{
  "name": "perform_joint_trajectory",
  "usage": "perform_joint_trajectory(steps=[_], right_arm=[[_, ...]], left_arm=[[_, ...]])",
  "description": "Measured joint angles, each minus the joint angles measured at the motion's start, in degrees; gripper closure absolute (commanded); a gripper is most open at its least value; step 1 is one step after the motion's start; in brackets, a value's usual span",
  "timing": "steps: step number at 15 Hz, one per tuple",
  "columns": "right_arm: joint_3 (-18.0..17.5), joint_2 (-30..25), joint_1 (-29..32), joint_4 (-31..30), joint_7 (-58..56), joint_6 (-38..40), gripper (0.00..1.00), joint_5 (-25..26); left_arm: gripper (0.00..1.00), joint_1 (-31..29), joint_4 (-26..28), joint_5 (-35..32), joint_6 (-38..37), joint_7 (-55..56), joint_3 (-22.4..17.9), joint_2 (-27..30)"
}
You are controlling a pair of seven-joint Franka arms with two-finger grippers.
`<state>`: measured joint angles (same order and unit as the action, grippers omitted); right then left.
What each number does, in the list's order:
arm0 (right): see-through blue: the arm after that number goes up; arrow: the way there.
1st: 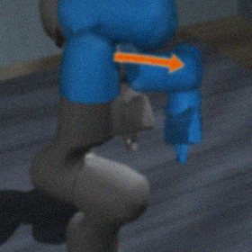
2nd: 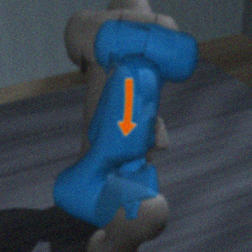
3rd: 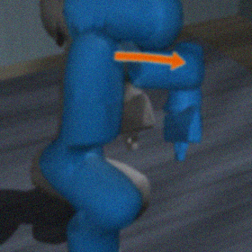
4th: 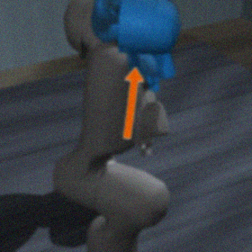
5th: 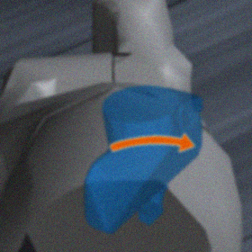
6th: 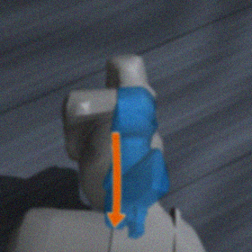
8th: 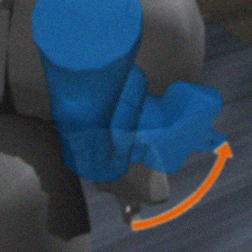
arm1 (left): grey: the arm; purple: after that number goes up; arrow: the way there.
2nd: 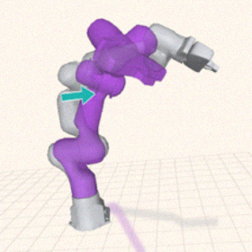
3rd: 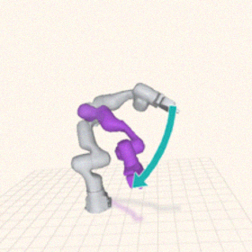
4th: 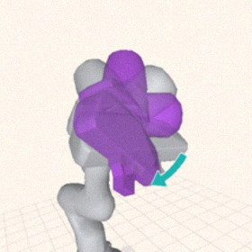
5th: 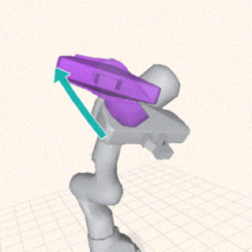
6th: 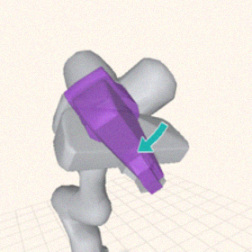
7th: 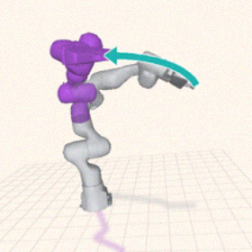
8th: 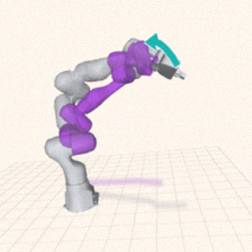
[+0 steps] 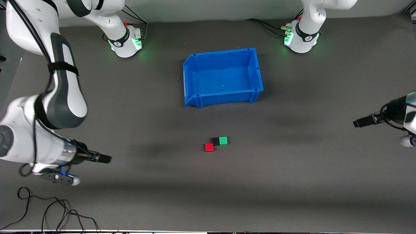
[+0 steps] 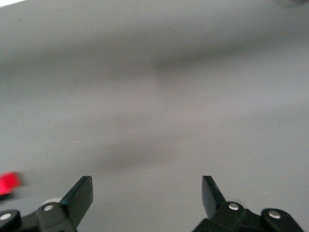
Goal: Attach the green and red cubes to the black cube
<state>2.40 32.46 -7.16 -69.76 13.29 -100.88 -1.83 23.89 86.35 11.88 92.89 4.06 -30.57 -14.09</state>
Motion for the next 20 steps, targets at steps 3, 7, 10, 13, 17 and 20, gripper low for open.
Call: perform_joint_trajectory(steps=[3, 7, 10, 13, 17, 20], right_arm=[[0.0, -7.1, -1.0, -4.0, -5.6, 1.1, 0.0, 2.8], [0.1, -20.4, -1.2, -19.1, -6.5, -0.9, 0.0, 3.2], [0.7, -26.7, -1.2, -26.9, -6.6, -2.9, 0.0, 3.2], [1.4, -28.3, -1.0, -28.4, -9.1, -3.3, 0.0, 3.2], [2.8, -28.2, -0.4, -28.2, -11.4, -3.8, 0.0, 3.2], [3.0, -27.5, -0.4, -27.9, -11.6, -3.7, 0.0, 3.2]], left_arm=[[0.0, 1.3, 0.0, -2.0, -0.4, -2.2, 0.2, 2.2], [0.0, 1.7, 0.0, -4.9, -0.4, -5.5, 0.4, 5.1], [0.0, 0.5, 0.1, -6.0, -0.4, -5.6, 3.9, 6.6], [0.0, -12.2, 0.3, -9.3, -0.4, -5.5, 19.4, 8.0], [0.0, -21.2, 3.4, -11.1, 0.0, -5.5, 29.4, 10.4], [0.0, -21.3, 4.7, -11.2, 0.1, -5.5, 29.8, 11.0]])
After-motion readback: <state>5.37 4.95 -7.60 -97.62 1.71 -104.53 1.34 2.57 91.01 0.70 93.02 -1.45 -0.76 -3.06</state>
